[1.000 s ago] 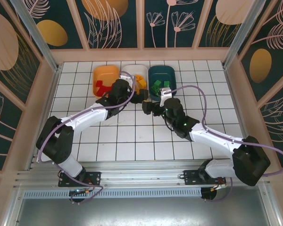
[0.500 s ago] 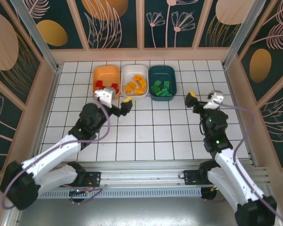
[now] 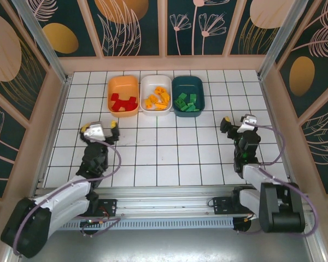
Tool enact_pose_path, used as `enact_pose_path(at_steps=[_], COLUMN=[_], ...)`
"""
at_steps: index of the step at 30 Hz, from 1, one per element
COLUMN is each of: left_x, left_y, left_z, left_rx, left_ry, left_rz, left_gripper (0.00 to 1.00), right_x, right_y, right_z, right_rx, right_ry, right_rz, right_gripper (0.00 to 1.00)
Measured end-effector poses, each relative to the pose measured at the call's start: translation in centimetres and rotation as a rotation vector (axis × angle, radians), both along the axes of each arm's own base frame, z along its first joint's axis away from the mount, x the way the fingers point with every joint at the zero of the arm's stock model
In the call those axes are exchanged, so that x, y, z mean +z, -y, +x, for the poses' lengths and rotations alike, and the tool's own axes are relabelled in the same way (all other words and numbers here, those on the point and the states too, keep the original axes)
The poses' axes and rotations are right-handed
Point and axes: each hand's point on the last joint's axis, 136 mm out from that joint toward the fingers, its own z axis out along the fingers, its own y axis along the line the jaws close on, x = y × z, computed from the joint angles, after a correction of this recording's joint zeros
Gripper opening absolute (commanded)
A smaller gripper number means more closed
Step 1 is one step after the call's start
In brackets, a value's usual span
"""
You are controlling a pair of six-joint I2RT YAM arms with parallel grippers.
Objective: Sort the legos into containers by color
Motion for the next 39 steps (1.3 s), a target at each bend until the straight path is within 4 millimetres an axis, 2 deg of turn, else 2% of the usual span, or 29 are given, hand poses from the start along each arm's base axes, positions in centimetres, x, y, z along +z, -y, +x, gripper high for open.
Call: enact_pose_path(at_steps=[3,6,8,11,14,18,20,24,39], left_x=[-1.7,-3.4,-4.7,-6.6,-6.5,-6.4,-6.9,-6.6,-6.6], left_y=[-4.3,-7.4,-8.6,-8.6,-8.4,-7.8,-7.4,-7.7,-7.4], left_z=[-1.0,-1.0,-0.6,0.9,3.1,4.9,5.7,6.2,6.3], left_rx=[0.142,0.241,0.278,0.265,0.243,0.191,0.164,0.154,0.130], left_ry=[0.006,-0.017,-0.050,-0.121,-0.110,-0.101,-0.122,-0.113,-0.113], left_rz=[-0.019,-0.040,-0.044,-0.027,-0.030,-0.027,-0.027,-0.032,-0.034], left_gripper=[0.99,0.99,0.99,0.99,0.99,0.99,0.99,0.99,0.99], right_x=[-1.8,-3.2,-3.5,-2.8,-2.7,-5.2,-5.3,-3.8,-4.0], right_y=[0.9,1.1,1.0,1.1,0.7,0.2,0.0,-1.0,-0.7], right_z=[0.6,0.9,1.0,1.2,1.3,1.4,1.9,3.3,3.3], right_rx=[0.002,0.019,0.029,0.031,0.052,0.078,0.081,0.107,0.094], right_ry=[-0.039,-0.064,-0.067,-0.018,0.019,-0.033,-0.045,-0.007,-0.014], right_rz=[-0.020,-0.015,-0.005,0.008,0.014,0.027,0.022,0.001,-0.004], right_gripper=[0.99,0.99,0.99,0.99,0.99,0.99,0.99,0.99,0.99])
